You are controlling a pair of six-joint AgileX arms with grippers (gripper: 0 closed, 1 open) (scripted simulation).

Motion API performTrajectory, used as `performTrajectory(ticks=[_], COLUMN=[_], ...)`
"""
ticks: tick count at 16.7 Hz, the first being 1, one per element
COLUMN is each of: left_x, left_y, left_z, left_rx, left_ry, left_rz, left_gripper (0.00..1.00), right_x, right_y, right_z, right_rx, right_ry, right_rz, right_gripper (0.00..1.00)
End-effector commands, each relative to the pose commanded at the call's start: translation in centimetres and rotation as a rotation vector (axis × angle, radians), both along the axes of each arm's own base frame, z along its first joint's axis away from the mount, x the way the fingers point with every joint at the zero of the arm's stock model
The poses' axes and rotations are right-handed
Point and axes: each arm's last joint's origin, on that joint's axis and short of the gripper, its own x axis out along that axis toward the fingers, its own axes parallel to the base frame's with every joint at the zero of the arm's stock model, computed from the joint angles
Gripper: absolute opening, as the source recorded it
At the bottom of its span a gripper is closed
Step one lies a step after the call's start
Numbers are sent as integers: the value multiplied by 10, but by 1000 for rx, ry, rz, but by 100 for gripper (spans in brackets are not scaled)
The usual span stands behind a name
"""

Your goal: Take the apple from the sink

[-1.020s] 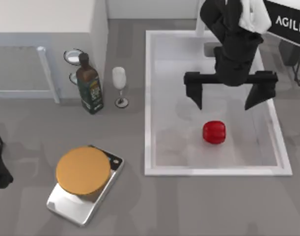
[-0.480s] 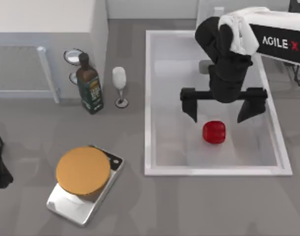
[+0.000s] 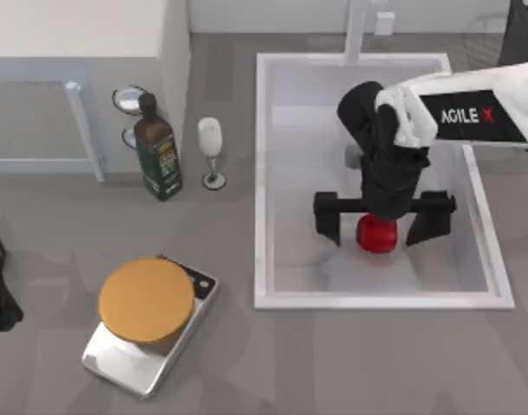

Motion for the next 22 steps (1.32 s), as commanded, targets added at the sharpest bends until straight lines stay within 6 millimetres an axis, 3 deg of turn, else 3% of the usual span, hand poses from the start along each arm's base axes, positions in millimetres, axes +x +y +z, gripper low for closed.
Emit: performTrajectory(ticks=[3,16,22], left_x=[0,0,0], left_y=[0,0,0], left_z=[0,0,0], left_rx=[0,0,0], left_ry=[0,0,0], left_rz=[0,0,0], left_gripper=[100,100,100], right_x=[0,0,0], right_y=[0,0,0], right_z=[0,0,0], right_rx=[0,0,0], right_ry=[0,0,0], right_rz=[0,0,0], right_gripper=[100,2,0])
